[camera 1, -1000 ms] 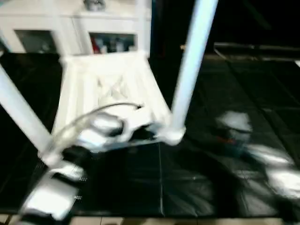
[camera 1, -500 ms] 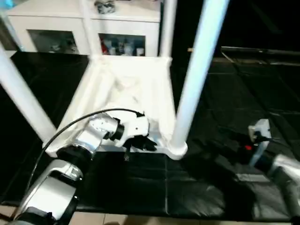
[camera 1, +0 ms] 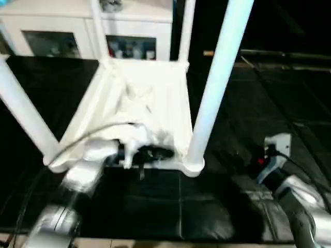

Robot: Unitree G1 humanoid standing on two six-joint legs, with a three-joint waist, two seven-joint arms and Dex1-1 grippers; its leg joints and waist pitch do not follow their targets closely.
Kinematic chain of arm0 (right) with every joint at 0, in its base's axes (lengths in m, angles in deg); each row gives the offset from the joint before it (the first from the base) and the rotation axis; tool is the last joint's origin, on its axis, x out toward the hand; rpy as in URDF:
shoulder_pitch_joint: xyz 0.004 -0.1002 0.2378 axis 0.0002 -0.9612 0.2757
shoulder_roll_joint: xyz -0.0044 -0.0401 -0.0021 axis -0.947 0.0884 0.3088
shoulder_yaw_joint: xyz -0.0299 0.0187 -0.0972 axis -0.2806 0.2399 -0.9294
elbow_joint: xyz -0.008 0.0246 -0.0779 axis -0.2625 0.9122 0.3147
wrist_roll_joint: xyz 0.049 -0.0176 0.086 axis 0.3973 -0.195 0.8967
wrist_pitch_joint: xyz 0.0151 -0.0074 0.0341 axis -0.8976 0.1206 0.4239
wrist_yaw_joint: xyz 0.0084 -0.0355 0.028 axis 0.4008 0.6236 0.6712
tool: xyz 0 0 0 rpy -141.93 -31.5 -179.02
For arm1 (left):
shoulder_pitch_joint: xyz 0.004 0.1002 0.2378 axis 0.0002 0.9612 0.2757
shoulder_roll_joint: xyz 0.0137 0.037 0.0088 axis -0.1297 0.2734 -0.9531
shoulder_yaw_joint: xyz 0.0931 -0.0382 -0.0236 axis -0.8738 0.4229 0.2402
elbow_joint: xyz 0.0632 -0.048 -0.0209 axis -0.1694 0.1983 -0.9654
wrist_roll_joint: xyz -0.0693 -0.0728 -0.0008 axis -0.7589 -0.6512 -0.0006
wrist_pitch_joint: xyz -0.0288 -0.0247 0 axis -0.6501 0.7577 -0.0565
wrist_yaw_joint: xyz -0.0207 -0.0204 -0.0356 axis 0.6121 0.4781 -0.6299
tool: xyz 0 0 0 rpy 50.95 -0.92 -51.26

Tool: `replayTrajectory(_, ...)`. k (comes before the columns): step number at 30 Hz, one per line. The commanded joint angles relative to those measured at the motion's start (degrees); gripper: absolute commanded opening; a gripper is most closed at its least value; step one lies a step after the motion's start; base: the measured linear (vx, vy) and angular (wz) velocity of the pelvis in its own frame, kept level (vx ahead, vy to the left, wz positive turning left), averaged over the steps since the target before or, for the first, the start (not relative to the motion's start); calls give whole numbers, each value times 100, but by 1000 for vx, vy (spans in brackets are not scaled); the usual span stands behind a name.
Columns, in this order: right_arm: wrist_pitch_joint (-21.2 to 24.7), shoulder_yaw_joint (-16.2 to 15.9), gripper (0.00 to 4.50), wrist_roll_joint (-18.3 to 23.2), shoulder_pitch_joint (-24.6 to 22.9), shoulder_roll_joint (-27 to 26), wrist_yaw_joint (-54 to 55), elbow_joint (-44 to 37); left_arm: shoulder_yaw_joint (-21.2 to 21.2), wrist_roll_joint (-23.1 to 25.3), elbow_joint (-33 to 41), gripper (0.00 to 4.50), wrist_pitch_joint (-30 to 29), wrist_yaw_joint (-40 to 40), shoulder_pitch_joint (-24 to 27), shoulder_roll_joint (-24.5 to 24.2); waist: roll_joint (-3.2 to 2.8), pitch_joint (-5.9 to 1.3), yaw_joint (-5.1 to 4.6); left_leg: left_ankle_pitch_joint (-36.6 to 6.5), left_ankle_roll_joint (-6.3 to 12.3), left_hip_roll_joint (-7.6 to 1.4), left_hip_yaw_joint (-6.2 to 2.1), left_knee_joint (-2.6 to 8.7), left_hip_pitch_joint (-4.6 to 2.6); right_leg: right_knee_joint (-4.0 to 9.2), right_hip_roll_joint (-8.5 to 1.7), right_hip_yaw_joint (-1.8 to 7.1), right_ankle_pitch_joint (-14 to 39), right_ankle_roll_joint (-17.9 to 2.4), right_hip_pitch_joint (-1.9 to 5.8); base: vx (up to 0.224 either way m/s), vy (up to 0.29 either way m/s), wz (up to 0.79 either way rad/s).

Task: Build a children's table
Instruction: Rotate leg to tighten, then move to table

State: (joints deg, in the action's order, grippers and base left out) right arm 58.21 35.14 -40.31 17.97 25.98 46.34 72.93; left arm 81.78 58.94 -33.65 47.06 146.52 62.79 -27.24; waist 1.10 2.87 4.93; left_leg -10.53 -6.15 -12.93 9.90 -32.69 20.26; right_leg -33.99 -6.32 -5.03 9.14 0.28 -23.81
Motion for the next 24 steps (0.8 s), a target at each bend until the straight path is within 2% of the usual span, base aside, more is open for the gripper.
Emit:
replayTrajectory(1,-177,-93,450,-210,-41,-120,278,-223,185,-68,537,137,-159,-716,231,204,56,-327,-45,-1351,215,-34,90,375,49,419,-130,220,1904,-805,306,0,0,0)
replayTrajectory(2,-355,-253,450,-490,-23,-236,532,-326,509,111,1053,141,-420,-1629,604,634,52,-326,-50,-1445,181,-10,88,377,36,440,-109,214,2142,-675,295,0,0,0)
replayTrajectory(3,-456,-334,450,-676,-17,-234,631,-353,614,193,1240,150,-519,-1889,720,764,71,-300,-69,-1528,135,-17,80,380,57,478,-117,210,2310,-576,291,0,0,0)
replayTrajectory(4,-456,-334,450,-676,-17,-234,631,-353,614,193,1240,163,-519,-1889,720,764,83,-302,-90,-1544,121,-14,84,385,58,495,-109,209,2423,-513,293,0,0,0)
replayTrajectory(5,-167,-361,450,-582,-32,-297,723,-441,745,342,1520,163,-625,-2203,941,932,88,-305,-89,-1582,134,31,82,376,39,540,-85,206,2699,-321,266,0,0,0)
replayTrajectory(6,43,-394,450,-592,-60,-336,840,-505,839,411,1805,163,-760,-2443,1140,1038,172,-289,-131,-1625,153,15,75,381,67,553,-71,209,2757,-221,265,0,0,0)
replayTrajectory(7,223,-428,450,-562,-100,-365,892,-540,936,481,2003,163,-847,-2664,1302,1137,139,-292,-128,-1637,130,12,53,389,73,533,-84,200,2805,-184,277,0,0,0)
replayTrajectory(8,293,-487,450,-575,-160,-382,908,-563,1030,590,2144,163,-834,-2855,1468,1219,227,-288,-177,-1722,145,8,52,387,76,565,-64,191,2908,-89,252,0,0,0)
replayTrajectory(9,229,-558,450,-654,-217,-382,952,-573,1074,618,2280,163,-876,-3015,1621,1228,191,-282,-174,-1811,121,22,42,390,65,600,-62,184,3070,29,230,0,0,0)
replayTrajectory(10,226,-579,450,-649,-242,-410,984,-570,1106,669,2337,163,-887,-3116,1717,1223,167,-293,-178,-1848,91,13,28,388,54,589,-67,186,3036,41,216,0,0,0)
replayTrajectory(11,188,-585,450,-654,-276,-495,1092,-531,1092,789,2481,163,-981,-3304,1923,1158,259,-297,-210,-1846,79,6,9,408,87,586,-49,181,2909,101,229,0,0,0)
replayTrajectory(12,188,-585,450,-654,-276,-495,1092,-531,1092,789,2481,163,-981,-3304,1923,1158,241,-294,-213,-1878,76,4,5,409,82,576,-45,185,2855,95,214,0,0,0)
replayTrajectory(13,197,-568,450,-668,-287,-558,1189,-488,1078,845,2580,163,-1058,-3426,2041,1129,275,-289,-222,-1914,82,6,2,414,80,589,-39,183,2854,103,208,0,0,0)
replayTrajectory(14,223,-547,450,-663,-296,-604,1249,-450,1074,882,2654,163,-1092,-3503,2121,1124,258,-295,-222,-1931,66,-5,-7,421,70,570,-39,189,2782,88,207,0,0,0)
replayTrajectory(17,226,-537,450,-610,-285,-705,1341,-384,968,922,2938,163,-1443,-3653,2200,1105,237,-316,-216,-1961,1,-32,-4,427,18,524,1,273,2148,-107,174,0,0,0)
replayTrajectory(18,258,-559,450,-615,-284,-705,1349,-389,961,950,2956,163,-1513,-3678,2193,1098,272,-298,-222,-2034,21,-19,9,427,13,512,40,297,2021,-172,160,0,0,0)
replayTrajectory(19,259,-585,450,-633,-284,-700,1344,-386,960,985,2951,163,-1533,-3693,2181,1082,225,-296,-212,-1964,28,-10,7,430,34,504,41,310,1910,-204,168,0,0,0)
replayTrajectory(20,263,-609,450,-653,-275,-694,1342,-381,961,1022,2944,163,-1553,-3706,2160,1067,218,-330,-208,-1419,106,7,19,393,99,460,58,325,1305,-335,184,0,0,0)
replayTrajectory(21,280,-632,450,-662,-272,-689,1354,-393,967,1029,2943,163,-1592,-3720,2140,1069,197,-366,-207,-555,294,31,44,326,164,400,103,316,378,-568,170,0,0,0)
replayTrajectory(22,290,-655,450,-678,-281,-680,1363,-406,971,1026,2936,163,-1625,-3730,2122,1069,207,-408,-221,489,609,98,88,213,235,334,155,277,-717,-864,134,0,0,0)
replayTrajectory(23,293,-675,450,-674,-303,-676,1391,-425,951,1020,2945,163,-1678,-3766,2106,1049,174,-465,-215,984,775,135,92,152,255,278,177,249,-1249,-1016,114,0,0,0)
replayTrajectory(24,290,-675,450,-665,-317,-682,1398,-434,942,1019,2946,163,-1692,-3772,2100,1038,206,-570,-227,2136,1201,242,120,-9,337,207,242,187,-2480,-1281,36,0,0,0)
